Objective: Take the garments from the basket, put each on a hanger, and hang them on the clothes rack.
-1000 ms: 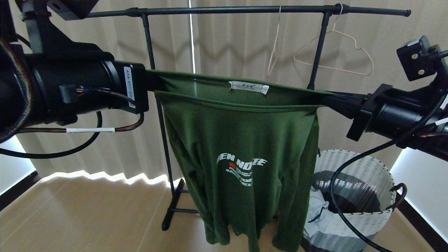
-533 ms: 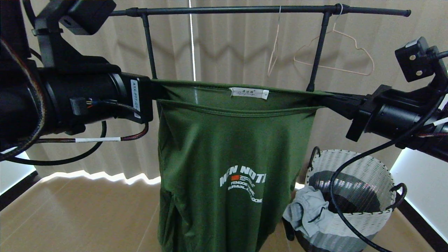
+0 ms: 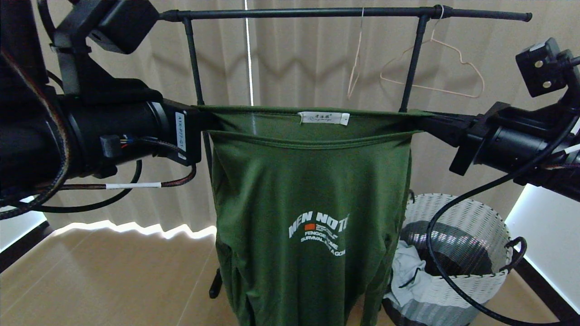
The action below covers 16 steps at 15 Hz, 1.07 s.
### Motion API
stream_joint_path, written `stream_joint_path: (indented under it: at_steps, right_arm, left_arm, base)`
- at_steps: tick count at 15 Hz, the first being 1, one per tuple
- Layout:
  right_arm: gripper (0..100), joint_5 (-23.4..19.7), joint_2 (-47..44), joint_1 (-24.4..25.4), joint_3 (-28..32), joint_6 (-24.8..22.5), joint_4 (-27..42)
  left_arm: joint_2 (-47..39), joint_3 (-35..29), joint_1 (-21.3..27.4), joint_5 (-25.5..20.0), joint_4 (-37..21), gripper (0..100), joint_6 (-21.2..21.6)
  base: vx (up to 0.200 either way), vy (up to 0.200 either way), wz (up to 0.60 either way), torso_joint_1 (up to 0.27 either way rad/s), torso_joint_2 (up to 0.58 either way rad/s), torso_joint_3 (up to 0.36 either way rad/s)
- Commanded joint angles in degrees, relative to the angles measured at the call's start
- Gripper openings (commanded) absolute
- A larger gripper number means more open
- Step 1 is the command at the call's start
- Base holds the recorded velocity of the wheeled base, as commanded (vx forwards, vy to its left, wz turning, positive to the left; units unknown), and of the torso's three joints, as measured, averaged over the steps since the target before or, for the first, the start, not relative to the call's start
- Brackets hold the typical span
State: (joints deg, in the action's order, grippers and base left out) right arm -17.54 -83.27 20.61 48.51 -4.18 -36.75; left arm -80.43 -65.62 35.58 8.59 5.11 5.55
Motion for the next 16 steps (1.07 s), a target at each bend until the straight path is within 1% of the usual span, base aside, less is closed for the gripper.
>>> stream_joint_path:
  at_steps: [1, 7, 10, 12, 14, 16]
  right_arm:
    - [0, 0.0, -0.1, 0.0, 0.2, 0.1, -0.2]
    - [0, 0.0, -2.0, 0.0, 2.1, 0.1, -0.6]
    - [0, 0.1, -3.8, 0.0, 2.3, 0.1, -0.6]
    - [0, 0.2, -3.2, -0.1, 2.0, 0.1, -0.4]
    - [0, 0.0, 0.3, -1.0, 1.5, 0.1, 1.0]
    - [0, -0.3, 3.8, -1.9, 1.5, 0.1, 4.2]
  left_arm:
    - [-0.7, 0.1, 0.0, 0.0, 0.0, 0, 0.0]
    - [-2.0, -0.6, -0.1, 0.0, 2.4, 0, -0.1]
    - [-5.6, -0.2, -2.4, 0.0, 9.3, 0, -0.1]
    - [-6.3, 0.3, -3.0, -0.2, 10.6, 0, -0.2]
    - [-7.1, -2.6, -2.4, -0.4, 11.5, 0, -0.2]
    - [-9.9, -6.8, -1.7, -0.3, 11.9, 0, -0.3]
  base:
    - [0.000, 0.000, 0.00, 0.000, 0.00, 0.000]
    - [0.000, 0.000, 0.00, 0.000, 0.00, 0.000]
    - [0.000, 0.000, 0.00, 0.000, 0.00, 0.000]
    - [0.000, 0.000, 0.00, 0.000, 0.00, 0.000]
    - [0.000, 0.000, 0.00, 0.000, 0.00, 0.000]
    - [0.000, 0.000, 0.00, 0.000, 0.00, 0.000]
